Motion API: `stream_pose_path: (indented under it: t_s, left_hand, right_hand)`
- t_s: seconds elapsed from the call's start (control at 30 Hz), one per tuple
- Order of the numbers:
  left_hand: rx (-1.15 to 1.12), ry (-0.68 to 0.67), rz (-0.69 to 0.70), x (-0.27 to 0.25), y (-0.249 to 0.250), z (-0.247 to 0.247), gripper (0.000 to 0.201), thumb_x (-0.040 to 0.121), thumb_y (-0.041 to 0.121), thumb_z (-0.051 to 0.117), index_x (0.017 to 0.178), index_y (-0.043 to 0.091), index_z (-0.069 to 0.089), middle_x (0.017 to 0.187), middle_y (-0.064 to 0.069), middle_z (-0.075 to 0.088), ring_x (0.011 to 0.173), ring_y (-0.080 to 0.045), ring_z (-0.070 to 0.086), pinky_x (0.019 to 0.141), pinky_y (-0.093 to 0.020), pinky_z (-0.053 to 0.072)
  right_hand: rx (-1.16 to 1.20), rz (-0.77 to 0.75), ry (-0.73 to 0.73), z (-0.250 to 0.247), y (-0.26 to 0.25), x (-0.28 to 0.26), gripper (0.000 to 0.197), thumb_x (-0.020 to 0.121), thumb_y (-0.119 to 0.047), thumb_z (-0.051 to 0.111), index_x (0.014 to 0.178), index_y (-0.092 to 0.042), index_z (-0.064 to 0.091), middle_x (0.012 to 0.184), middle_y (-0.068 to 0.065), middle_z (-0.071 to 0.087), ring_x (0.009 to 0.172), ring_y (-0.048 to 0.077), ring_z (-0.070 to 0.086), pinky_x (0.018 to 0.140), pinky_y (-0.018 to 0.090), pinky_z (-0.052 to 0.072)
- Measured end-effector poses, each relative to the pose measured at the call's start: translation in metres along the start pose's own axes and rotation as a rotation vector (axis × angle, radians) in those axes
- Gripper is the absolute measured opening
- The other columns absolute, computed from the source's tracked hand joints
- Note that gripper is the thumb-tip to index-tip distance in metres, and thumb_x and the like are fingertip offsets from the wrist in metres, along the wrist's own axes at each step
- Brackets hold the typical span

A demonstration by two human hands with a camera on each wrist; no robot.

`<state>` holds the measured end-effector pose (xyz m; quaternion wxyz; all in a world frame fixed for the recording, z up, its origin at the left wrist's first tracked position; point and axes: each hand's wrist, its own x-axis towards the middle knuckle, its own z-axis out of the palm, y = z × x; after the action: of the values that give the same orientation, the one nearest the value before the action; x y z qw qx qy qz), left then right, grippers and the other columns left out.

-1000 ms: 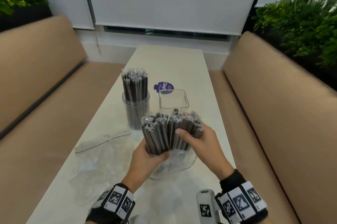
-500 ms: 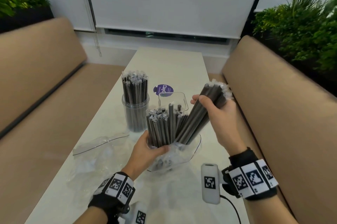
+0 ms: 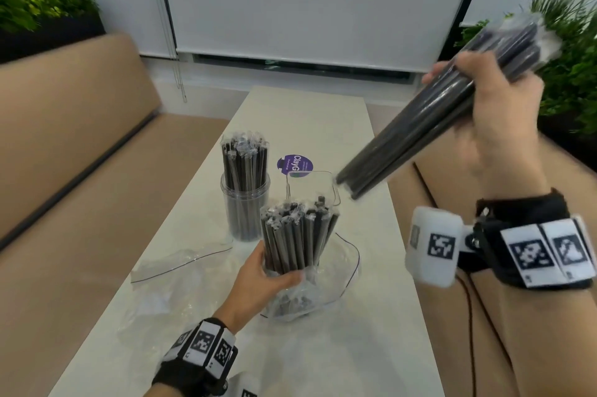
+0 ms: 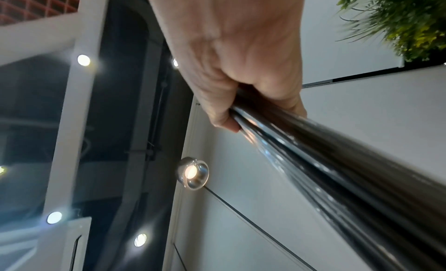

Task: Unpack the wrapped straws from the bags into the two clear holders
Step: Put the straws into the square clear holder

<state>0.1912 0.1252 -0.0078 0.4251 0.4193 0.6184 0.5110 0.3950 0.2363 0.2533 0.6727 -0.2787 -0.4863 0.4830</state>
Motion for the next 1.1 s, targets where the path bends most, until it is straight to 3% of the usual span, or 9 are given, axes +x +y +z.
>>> stream_pose_path:
  t_s: [0.17, 0.3, 0.57, 0.63, 0.73, 0.83, 0.97, 1.03, 1.1]
  left_hand:
    - [0.013, 0.003, -0.011, -0.001, -0.004, 0.000, 0.057, 0.069, 0.021, 0.086, 0.117, 0.032, 0.058, 0.108, 0.009, 0.071, 0.096, 0.003, 0.064, 0.076, -0.015, 0.052]
    - [0.017, 0.031, -0.041, -0.001, -0.009, -0.001, 0.052, 0.067, 0.021, 0.087, 0.111, 0.031, 0.062, 0.103, 0.010, 0.073, 0.092, 0.000, 0.066, 0.073, -0.014, 0.051]
    - [0.031, 0.047, -0.069, -0.002, -0.016, -0.001, 0.049, 0.065, 0.017, 0.088, 0.108, 0.025, 0.065, 0.096, 0.011, 0.075, 0.084, 0.000, 0.067, 0.068, -0.009, 0.049]
    - [0.040, 0.043, -0.075, -0.003, -0.018, 0.000, 0.048, 0.066, 0.016, 0.088, 0.107, 0.025, 0.065, 0.097, 0.013, 0.074, 0.087, -0.002, 0.067, 0.068, -0.010, 0.049]
    - [0.033, 0.050, -0.078, -0.003, -0.018, -0.001, 0.050, 0.066, 0.016, 0.088, 0.108, 0.026, 0.064, 0.098, 0.011, 0.074, 0.086, 0.002, 0.067, 0.068, -0.008, 0.049]
    - [0.033, 0.052, -0.080, -0.004, -0.015, -0.003, 0.048, 0.067, 0.017, 0.087, 0.108, 0.027, 0.063, 0.100, 0.005, 0.073, 0.085, 0.003, 0.066, 0.069, -0.012, 0.051]
    - [0.020, 0.058, -0.065, -0.003, -0.013, -0.003, 0.053, 0.069, 0.018, 0.086, 0.115, 0.024, 0.061, 0.105, 0.003, 0.073, 0.089, 0.000, 0.067, 0.072, -0.012, 0.052]
    - [0.004, 0.068, -0.060, -0.002, -0.013, -0.003, 0.055, 0.069, 0.020, 0.086, 0.117, 0.024, 0.060, 0.108, 0.004, 0.072, 0.091, 0.000, 0.067, 0.073, -0.011, 0.052]
    - [-0.010, 0.072, -0.058, -0.002, -0.014, -0.003, 0.057, 0.069, 0.023, 0.086, 0.119, 0.024, 0.059, 0.109, 0.006, 0.071, 0.094, 0.000, 0.067, 0.074, -0.012, 0.053]
  right_hand:
    - [-0.033, 0.056, 0.078, 0.019, 0.064, 0.048, 0.018, 0.088, 0.003, 0.058, 0.076, -0.010, 0.055, 0.063, 0.003, 0.066, 0.066, 0.024, 0.063, 0.076, 0.043, 0.056]
    - [-0.287, 0.223, 0.044, 0.018, 0.155, 0.047, 0.014, 0.086, -0.010, 0.065, 0.097, -0.001, 0.066, 0.085, 0.010, 0.073, 0.076, 0.021, 0.069, 0.073, 0.035, 0.059]
    - [-0.574, 0.412, -0.286, 0.002, 0.234, 0.015, 0.013, 0.088, -0.020, 0.069, 0.099, -0.014, 0.063, 0.092, 0.005, 0.068, 0.078, 0.015, 0.063, 0.073, 0.030, 0.053]
    - [-0.620, 0.441, -0.374, -0.002, 0.241, 0.013, 0.017, 0.089, -0.022, 0.069, 0.103, -0.018, 0.062, 0.098, 0.004, 0.069, 0.085, 0.017, 0.066, 0.079, 0.031, 0.055]
    - [-0.659, 0.513, -0.476, -0.006, 0.245, 0.018, 0.058, 0.081, -0.040, 0.076, 0.127, -0.015, 0.052, 0.122, 0.003, 0.066, 0.103, 0.018, 0.066, 0.086, 0.034, 0.057]
    - [-0.751, 0.613, -0.542, -0.009, 0.214, 0.029, 0.073, 0.084, -0.049, 0.069, 0.139, -0.015, 0.035, 0.127, 0.003, 0.050, 0.108, 0.019, 0.052, 0.089, 0.032, 0.043]
    - [-0.763, 0.402, -0.427, -0.034, 0.153, 0.033, 0.051, 0.090, -0.044, 0.064, 0.131, -0.017, 0.051, 0.131, 0.011, 0.058, 0.111, 0.024, 0.061, 0.088, 0.036, 0.050]
    - [-0.539, 0.373, -0.339, -0.050, 0.135, 0.013, 0.035, 0.093, -0.036, 0.061, 0.120, -0.014, 0.059, 0.122, 0.017, 0.065, 0.101, 0.022, 0.068, 0.086, 0.033, 0.056]
    - [-0.240, 0.476, -0.290, -0.064, 0.132, -0.020, 0.050, 0.081, -0.046, 0.073, 0.115, -0.010, 0.061, 0.115, 0.019, 0.068, 0.094, 0.022, 0.071, 0.082, 0.031, 0.061]
